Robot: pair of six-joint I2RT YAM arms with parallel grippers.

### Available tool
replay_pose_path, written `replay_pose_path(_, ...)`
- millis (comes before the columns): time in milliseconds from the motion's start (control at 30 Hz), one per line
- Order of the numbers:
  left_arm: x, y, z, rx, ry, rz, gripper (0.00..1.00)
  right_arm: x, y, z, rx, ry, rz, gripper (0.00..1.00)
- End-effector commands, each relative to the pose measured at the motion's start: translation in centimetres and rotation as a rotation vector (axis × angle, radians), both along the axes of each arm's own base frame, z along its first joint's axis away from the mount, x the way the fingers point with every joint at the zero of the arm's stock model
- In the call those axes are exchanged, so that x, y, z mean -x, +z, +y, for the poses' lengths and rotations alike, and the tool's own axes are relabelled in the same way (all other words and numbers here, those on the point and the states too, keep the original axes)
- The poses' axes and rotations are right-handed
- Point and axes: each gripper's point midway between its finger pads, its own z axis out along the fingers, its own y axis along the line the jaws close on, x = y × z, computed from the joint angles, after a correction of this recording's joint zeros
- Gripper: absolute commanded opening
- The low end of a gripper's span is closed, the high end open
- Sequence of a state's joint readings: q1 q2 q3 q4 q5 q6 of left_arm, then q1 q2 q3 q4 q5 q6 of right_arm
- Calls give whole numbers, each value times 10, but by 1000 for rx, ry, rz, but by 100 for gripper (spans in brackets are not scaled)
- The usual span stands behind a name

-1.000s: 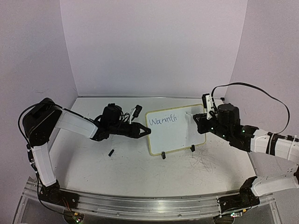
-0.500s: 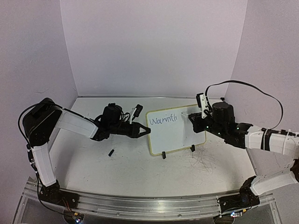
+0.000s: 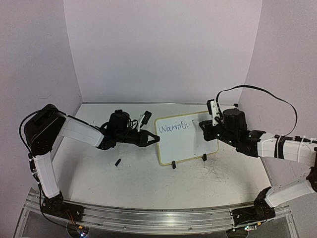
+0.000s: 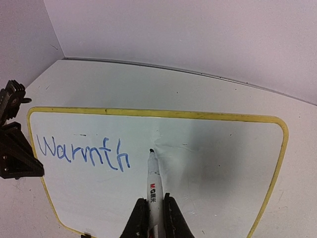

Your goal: Write a sentence on the whiteboard

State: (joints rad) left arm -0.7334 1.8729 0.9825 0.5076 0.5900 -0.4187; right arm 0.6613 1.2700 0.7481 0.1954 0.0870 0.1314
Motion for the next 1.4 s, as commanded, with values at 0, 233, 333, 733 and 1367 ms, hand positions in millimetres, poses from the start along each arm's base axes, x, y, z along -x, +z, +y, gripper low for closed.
replay_pose_path(0,-2,4,-7,3,2,-15,0,-13,33,4,-49,-19,-81,0)
replay_pose_path(233,-2,4,-7,2,1,-13,0,-15,30,7,-49,-12,-74,0)
replay_pose_path(333,-1,5,-8,3,-2,-15,0,-17,28,8,-48,-17,-70,0)
replay_pose_path(733,-1,6,-9,3,-4,-16,0,-20,17,-1,-26,-74,-43,0)
replay_pose_path(1367,0,5,-10,-3,-5,-15,0,-10,17,3,-43,-18,-37,0)
